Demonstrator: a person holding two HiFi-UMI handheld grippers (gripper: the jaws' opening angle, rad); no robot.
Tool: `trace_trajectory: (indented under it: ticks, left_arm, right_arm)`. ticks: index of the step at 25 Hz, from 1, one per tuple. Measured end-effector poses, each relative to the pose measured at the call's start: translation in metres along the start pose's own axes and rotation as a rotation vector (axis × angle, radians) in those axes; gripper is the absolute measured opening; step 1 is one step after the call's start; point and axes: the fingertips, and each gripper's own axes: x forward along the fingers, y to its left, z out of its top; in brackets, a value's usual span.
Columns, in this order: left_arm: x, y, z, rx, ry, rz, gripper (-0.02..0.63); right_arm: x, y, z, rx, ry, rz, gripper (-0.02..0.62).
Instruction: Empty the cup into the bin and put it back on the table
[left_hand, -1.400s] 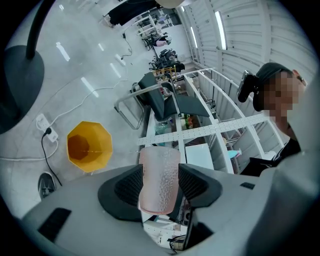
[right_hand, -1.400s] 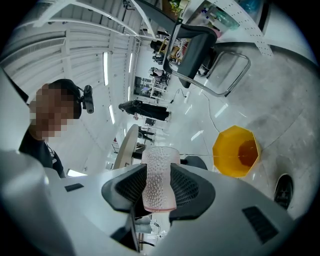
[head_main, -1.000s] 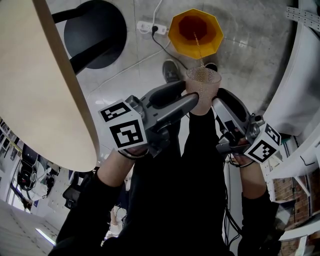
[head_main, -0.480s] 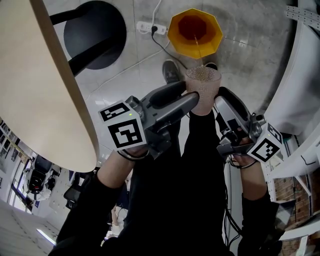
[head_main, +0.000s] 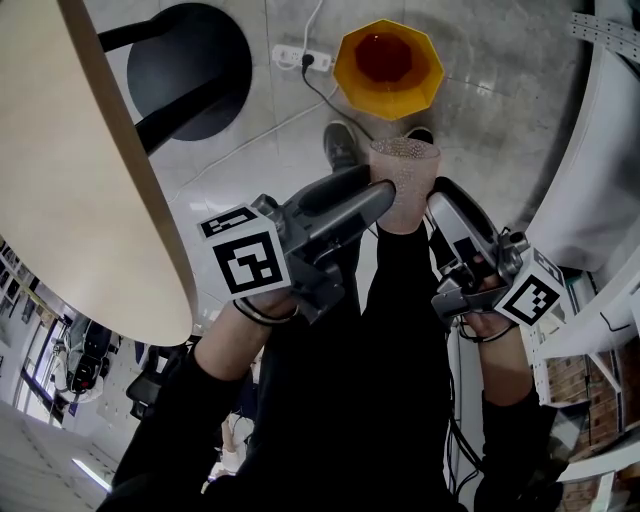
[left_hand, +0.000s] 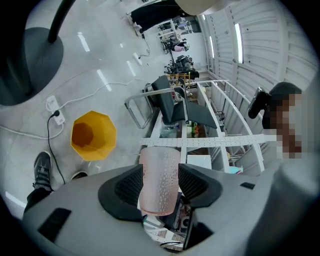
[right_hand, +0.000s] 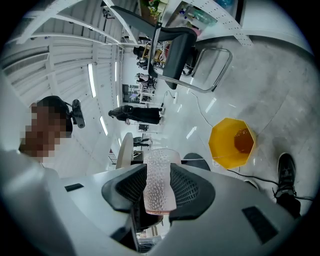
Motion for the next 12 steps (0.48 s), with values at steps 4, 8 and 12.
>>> trace_trajectory:
  ticks: [4, 8, 12]
  left_arm:
    - [-0.0001, -0.0002, 0.0022, -0.059, -0.023, -0.016, 0.235]
    - [0.0005, -0.0012, 0.0014, -0.064, -0.025, -0.019, 0.235]
    - [0.0009, -0.0017, 0.0011, -0.074, -0.023, -0.020, 0.235]
  right_arm:
    - [0.0009, 0.0042, 0.0037, 0.014, -0.012, 0.014, 0.153]
    - [0.0002, 0.0033, 0.0055, 0.018, -0.016, 0.010, 0.153]
    - [0.0001, 0.0041, 0.0071, 0.028, -0.021, 0.010, 0.153]
